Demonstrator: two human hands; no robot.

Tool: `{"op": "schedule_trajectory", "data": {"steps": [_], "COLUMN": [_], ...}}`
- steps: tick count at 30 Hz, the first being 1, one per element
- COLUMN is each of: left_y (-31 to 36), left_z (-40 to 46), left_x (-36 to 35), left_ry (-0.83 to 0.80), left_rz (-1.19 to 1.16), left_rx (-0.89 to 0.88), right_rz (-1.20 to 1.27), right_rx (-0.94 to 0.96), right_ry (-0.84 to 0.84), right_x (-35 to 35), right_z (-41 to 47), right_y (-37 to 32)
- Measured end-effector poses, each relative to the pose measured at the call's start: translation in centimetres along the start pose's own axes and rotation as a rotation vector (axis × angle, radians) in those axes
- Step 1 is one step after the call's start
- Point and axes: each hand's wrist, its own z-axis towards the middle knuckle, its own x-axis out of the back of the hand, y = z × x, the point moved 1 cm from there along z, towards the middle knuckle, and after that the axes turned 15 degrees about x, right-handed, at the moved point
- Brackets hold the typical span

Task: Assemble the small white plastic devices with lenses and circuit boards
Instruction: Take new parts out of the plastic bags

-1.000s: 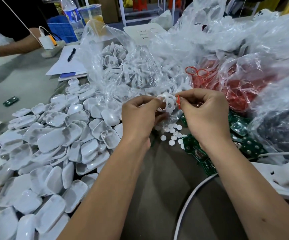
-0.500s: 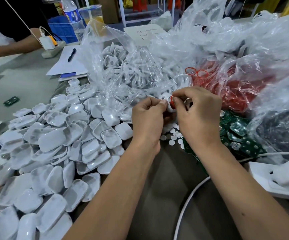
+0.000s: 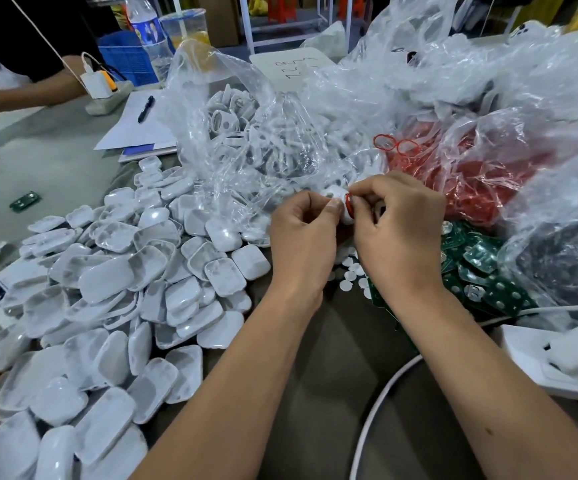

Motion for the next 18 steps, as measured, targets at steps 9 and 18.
{"op": "schedule_trajectory", "data": {"steps": [9,18], "left_y": [-0.15,0.09], "left_z": [0.23,0.02], "left_x": [0.46,0.4], "left_ry": [-0.021,-0.052], "left_rz": [0.119,0.16], "left_rx": [-0.034,-0.127], "right_rz": [-0.022,-0.013], "right_rx": [0.006,-0.037], "right_ry": [-0.049,-0.012], "right_x": [-0.08,0.24], "right_z": [-0.11,-0.07], "right_y": [-0.03,0.13]}}
